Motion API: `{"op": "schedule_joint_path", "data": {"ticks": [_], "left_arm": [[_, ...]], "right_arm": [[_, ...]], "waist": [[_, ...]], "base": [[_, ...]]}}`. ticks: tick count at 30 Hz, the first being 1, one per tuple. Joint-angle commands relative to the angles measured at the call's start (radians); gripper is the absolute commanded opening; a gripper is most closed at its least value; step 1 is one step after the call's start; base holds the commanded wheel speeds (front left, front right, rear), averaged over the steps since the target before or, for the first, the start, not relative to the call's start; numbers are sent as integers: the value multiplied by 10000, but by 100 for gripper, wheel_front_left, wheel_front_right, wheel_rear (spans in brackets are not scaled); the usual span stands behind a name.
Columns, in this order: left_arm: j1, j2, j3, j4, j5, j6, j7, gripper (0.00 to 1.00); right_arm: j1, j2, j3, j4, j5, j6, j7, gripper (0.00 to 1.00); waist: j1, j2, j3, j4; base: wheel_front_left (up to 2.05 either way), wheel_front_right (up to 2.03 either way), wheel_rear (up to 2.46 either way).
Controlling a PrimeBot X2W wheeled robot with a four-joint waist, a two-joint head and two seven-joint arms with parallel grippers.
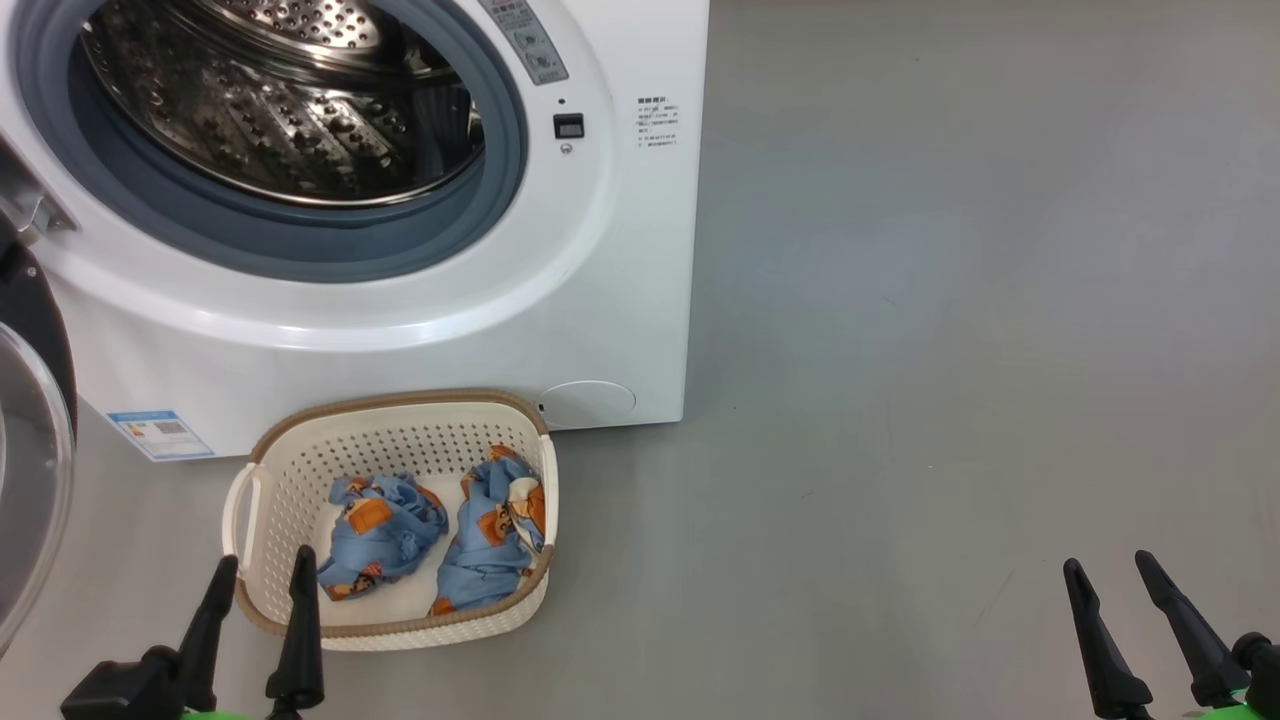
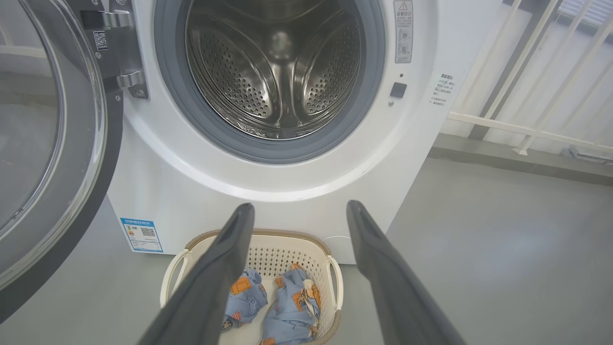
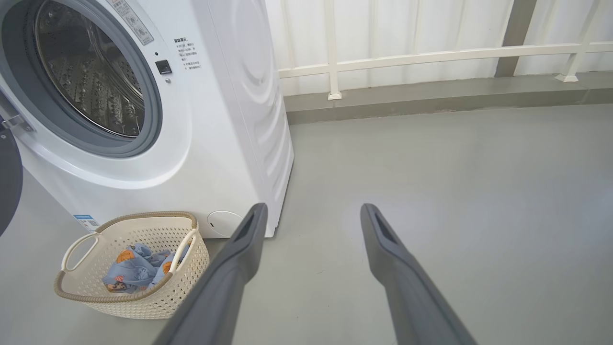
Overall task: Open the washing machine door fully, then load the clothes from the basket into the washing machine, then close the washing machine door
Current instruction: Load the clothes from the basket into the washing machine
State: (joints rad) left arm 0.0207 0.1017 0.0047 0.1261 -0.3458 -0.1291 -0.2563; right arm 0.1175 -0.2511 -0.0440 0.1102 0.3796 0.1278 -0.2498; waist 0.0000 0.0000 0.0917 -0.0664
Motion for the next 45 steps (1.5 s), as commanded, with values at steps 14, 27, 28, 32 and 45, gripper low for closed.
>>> {"op": "schedule_joint_path", "data": {"ticks": [14,27,28,32,45], "left_arm": [[-382,333,124,-197,-406,-15,-55,100],[-661,358,78,-150,-474,-15,-55,100],[-681,358,78,-138,-489,-15,-55,100],[-787,382,55,-48,-554,-15,-55,100],[-1159,221,107,203,-94,-15,-55,100]], "right_arm": [[-316,-157,242,-264,-63,29,-120,100],[-490,-131,227,-278,-41,29,-120,100],[-504,-130,232,-278,-38,29,-120,100],[-561,-121,251,-279,-23,29,-120,100],[-758,-41,229,-323,18,29,-120,100]], "waist": [[0,0,114,42],[0,0,430,15],[0,0,451,10],[0,0,549,-7],[0,0,947,-63]], "base": [[29,-68,39],[59,-122,62],[64,-136,71],[67,-136,70],[39,-61,22]]}}
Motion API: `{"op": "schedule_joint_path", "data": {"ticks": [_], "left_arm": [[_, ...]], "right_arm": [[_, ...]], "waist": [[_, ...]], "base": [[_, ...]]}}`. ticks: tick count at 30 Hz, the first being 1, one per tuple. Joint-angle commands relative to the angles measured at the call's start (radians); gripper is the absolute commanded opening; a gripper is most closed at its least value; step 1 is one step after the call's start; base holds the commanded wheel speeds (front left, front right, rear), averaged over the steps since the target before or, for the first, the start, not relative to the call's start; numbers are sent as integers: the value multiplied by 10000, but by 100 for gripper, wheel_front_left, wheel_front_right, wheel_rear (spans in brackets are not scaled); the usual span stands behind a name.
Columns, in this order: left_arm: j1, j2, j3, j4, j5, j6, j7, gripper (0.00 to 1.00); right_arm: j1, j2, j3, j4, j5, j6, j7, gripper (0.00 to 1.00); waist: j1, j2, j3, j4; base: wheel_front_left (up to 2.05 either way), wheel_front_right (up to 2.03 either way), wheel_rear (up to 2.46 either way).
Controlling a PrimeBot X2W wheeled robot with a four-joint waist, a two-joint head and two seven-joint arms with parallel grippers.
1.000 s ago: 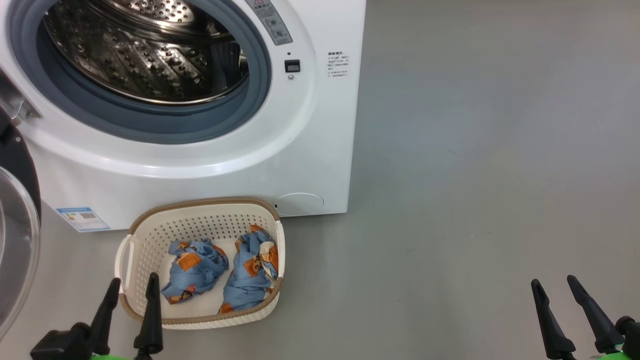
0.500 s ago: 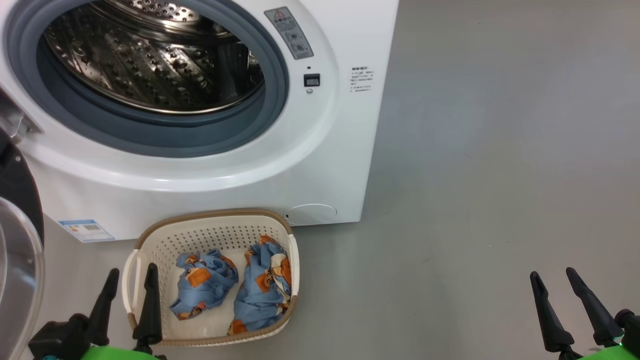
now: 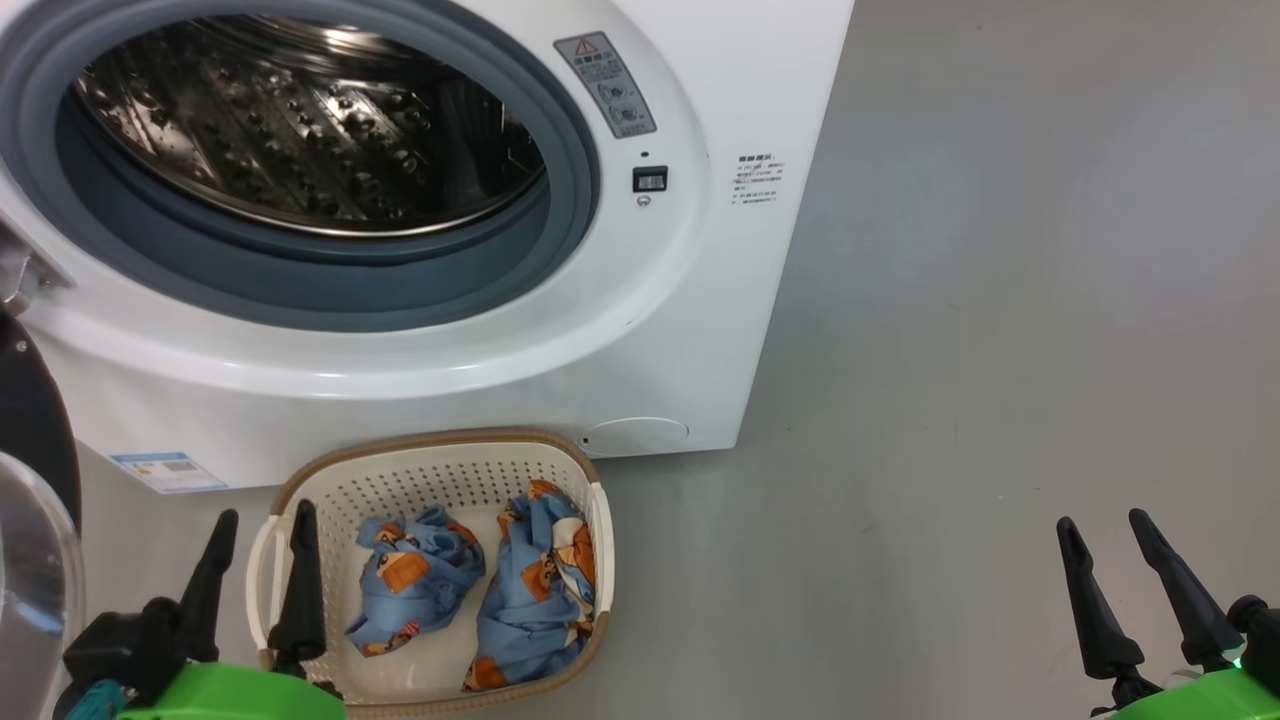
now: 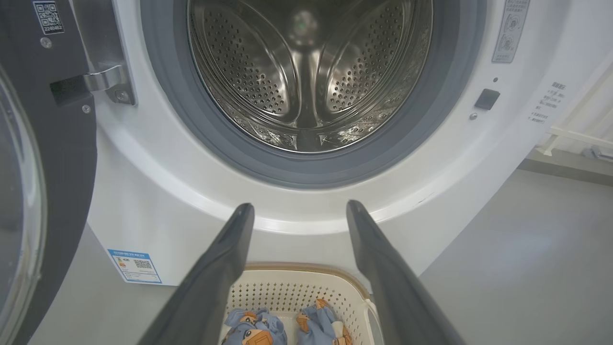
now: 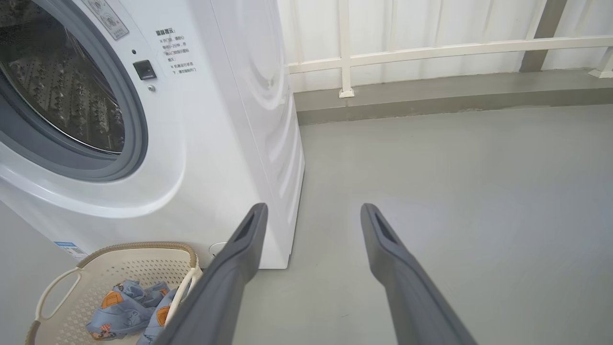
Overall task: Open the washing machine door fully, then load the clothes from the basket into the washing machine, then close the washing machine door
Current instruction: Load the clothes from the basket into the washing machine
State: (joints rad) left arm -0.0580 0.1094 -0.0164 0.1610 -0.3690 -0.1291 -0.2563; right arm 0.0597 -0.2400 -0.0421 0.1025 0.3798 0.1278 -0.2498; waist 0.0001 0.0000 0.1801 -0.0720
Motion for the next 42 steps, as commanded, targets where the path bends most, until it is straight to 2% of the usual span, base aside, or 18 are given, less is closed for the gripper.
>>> {"op": "schedule_joint_path", "data": {"ticks": [1,13,19,33,42], "left_arm": [[-399,134,293,-89,195,-15,-55,100],[-903,-179,236,1320,712,-15,-55,100],[-1700,-274,-198,2895,918,-15,-55,100],[-4308,31,-1177,7164,1023,-15,-55,100],[-5841,218,-1404,9247,1207,18,-55,100]], "right_arm": [[-196,-145,216,-250,17,29,-120,100],[-560,-85,293,-343,70,29,-120,100],[-845,-73,360,-399,119,29,-120,100],[-1507,-121,540,-573,221,29,-120,100],[-1896,-168,644,-758,263,29,-120,100]], "waist": [[-1,0,94,-10],[-1,0,794,-20],[-1,0,1381,-35],[-1,0,2780,-255],[-1,0,3677,-434]], "base": [[0,0,0],[0,0,0],[0,0,0],[0,0,0],[0,0,0]]}}
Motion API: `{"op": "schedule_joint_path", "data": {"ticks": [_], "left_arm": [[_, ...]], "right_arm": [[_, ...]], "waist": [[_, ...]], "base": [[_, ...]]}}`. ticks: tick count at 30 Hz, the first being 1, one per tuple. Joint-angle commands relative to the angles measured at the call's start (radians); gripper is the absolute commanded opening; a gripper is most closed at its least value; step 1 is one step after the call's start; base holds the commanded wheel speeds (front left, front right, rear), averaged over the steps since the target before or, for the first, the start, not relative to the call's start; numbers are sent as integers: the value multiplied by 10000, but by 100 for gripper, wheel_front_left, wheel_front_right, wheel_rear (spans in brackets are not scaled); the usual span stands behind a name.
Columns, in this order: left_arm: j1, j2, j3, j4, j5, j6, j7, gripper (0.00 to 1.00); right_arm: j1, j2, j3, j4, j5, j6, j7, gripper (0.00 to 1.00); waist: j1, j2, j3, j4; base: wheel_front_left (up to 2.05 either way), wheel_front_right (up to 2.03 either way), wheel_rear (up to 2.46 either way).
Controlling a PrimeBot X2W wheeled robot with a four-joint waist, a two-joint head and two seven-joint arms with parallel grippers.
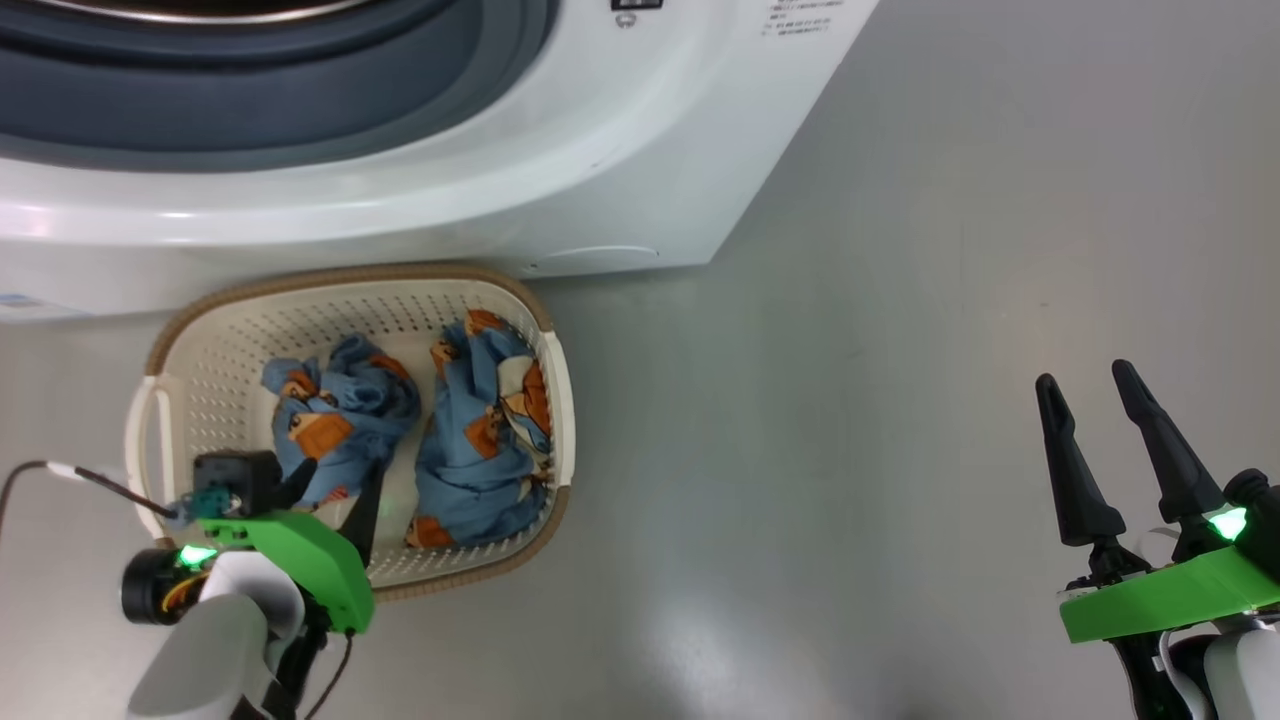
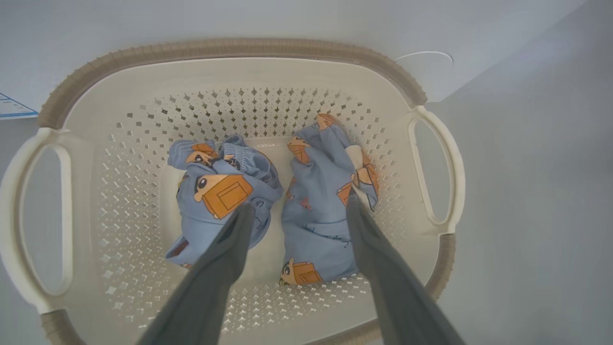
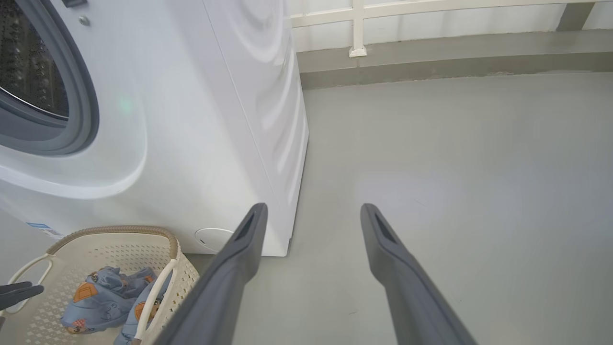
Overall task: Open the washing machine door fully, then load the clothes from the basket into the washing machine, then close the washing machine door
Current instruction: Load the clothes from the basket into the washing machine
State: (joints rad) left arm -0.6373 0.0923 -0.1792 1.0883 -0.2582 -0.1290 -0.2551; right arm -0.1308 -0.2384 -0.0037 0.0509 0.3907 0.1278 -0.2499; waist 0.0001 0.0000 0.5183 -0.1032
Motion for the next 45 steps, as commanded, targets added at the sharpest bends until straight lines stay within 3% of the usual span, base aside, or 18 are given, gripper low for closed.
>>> {"op": "schedule_joint_path", "data": {"ticks": [1,16,35,45], "left_arm": [[-168,414,230,151,111,34,-67,100],[-2068,786,327,1648,47,383,-55,100],[-2992,1391,-68,2005,287,1684,411,100],[-3158,1455,-198,2019,218,1796,410,100]], "right_arm": [[-11,-176,274,-270,152,29,-118,100],[-441,-149,218,-794,219,29,-118,100],[-1027,-214,542,-1198,236,29,-118,100],[-1106,-140,570,-1207,219,29,-118,100]], "waist": [[-1,0,374,-147],[-1,0,1977,-243],[-1,0,3114,-524],[-1,0,3274,-539]], "base": [[0,0,0],[0,0,0],[0,0,0],[0,0,0]]}}
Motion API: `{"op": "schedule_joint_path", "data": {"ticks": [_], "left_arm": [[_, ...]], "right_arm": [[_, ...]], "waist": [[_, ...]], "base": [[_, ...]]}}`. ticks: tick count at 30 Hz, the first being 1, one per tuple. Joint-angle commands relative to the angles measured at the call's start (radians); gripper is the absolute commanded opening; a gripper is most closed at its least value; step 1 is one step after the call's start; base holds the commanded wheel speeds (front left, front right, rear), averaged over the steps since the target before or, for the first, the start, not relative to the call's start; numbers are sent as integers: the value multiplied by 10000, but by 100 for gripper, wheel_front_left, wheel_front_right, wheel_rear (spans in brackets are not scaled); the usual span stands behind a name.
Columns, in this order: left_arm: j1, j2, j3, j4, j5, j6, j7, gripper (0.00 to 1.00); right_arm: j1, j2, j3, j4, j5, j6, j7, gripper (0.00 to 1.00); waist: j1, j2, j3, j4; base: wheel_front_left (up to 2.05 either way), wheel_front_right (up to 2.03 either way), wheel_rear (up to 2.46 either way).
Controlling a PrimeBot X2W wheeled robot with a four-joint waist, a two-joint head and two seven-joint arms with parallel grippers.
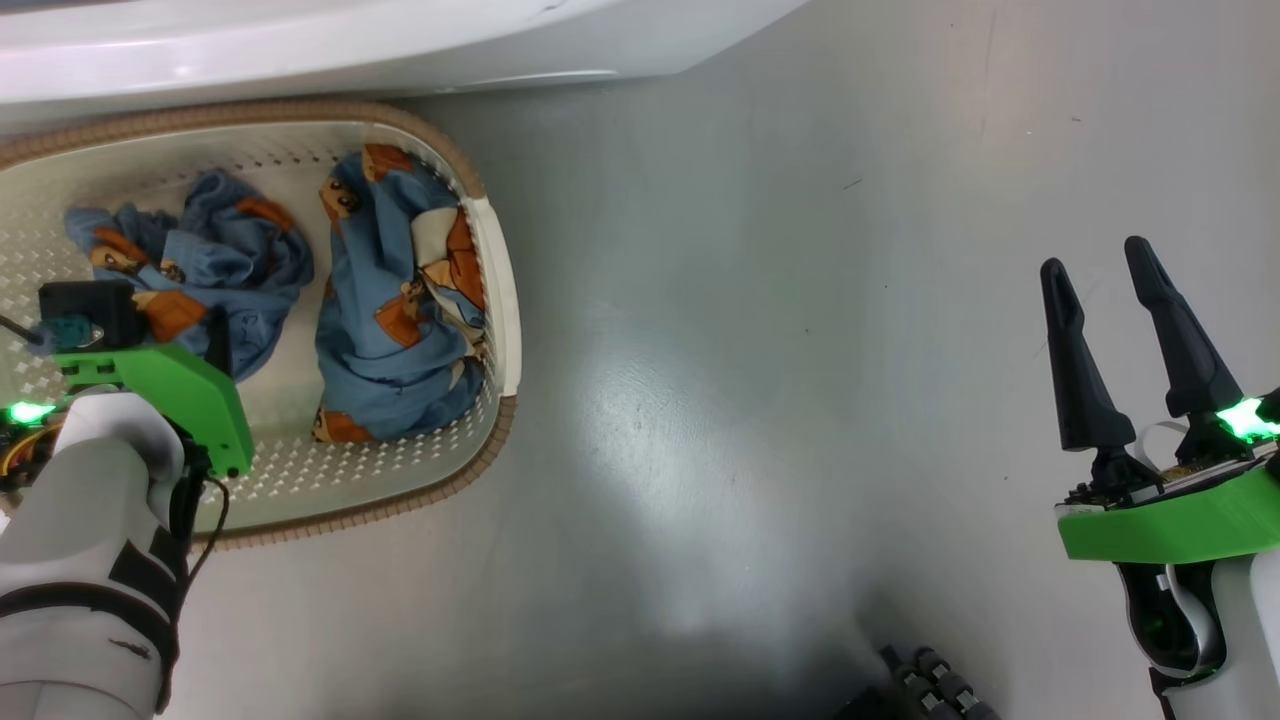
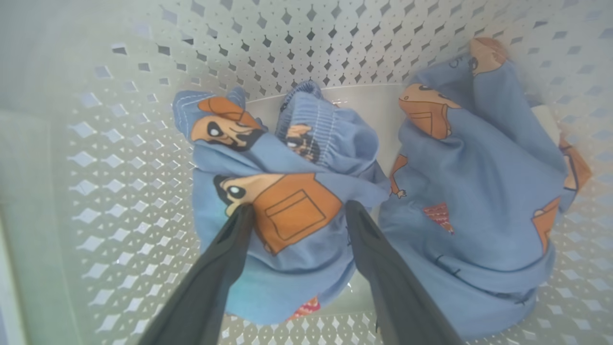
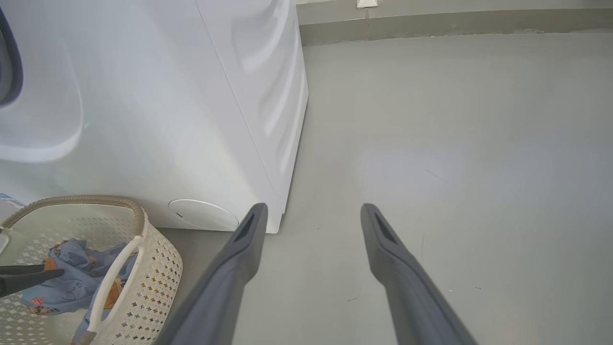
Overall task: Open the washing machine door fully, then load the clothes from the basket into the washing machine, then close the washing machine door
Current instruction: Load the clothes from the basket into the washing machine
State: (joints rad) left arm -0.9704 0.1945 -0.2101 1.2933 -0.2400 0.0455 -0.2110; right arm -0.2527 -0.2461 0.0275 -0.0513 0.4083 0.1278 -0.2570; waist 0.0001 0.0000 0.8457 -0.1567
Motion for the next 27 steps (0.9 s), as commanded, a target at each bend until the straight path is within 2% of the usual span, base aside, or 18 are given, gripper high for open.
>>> {"op": "schedule_joint_path", "data": {"ticks": [1,2,3,4,5,6,7,8,11,22,27], "left_arm": [[173,433,111,-30,36,51,-31,100],[164,443,55,-29,43,32,7,83],[159,451,20,-28,52,8,38,50],[152,462,-5,-28,55,1,48,42],[152,462,-5,-28,55,1,48,42],[149,475,-37,-27,43,9,50,14],[149,475,-37,-27,43,9,50,14],[142,530,-56,-27,21,-20,38,5],[139,525,-64,-27,-13,-7,-3,0],[424,156,160,-101,-475,-133,-447,0],[919,4,485,-1156,-700,-184,-501,0]], "right_arm": [[113,-63,258,-185,43,29,-48,100],[77,-60,284,-189,48,29,-48,100],[60,-62,296,-192,52,29,-48,100],[44,-66,309,-198,54,29,-48,100],[44,-66,309,-198,54,29,-48,100],[20,-78,328,-203,59,29,-48,100],[20,-78,328,-203,59,29,-48,100],[2,-94,339,-215,69,29,-48,100],[2,-108,325,-219,74,29,-48,100],[102,-162,235,-139,17,29,-48,100],[209,-230,212,-54,-7,29,-48,100]], "waist": [[-1,0,-1,-5],[-1,0,15,-6],[-1,0,22,-8],[-1,0,28,-10],[-1,0,28,-10],[-1,0,24,-15],[-1,0,24,-15],[-1,0,20,-31],[-1,0,-5,-29],[-1,0,-705,273],[-1,0,-1323,471]], "base": [[0,0,0],[0,0,0],[0,0,0],[0,0,0],[0,0,0],[0,0,0],[0,0,0],[0,0,0],[0,0,0],[0,0,0],[0,0,0]]}}
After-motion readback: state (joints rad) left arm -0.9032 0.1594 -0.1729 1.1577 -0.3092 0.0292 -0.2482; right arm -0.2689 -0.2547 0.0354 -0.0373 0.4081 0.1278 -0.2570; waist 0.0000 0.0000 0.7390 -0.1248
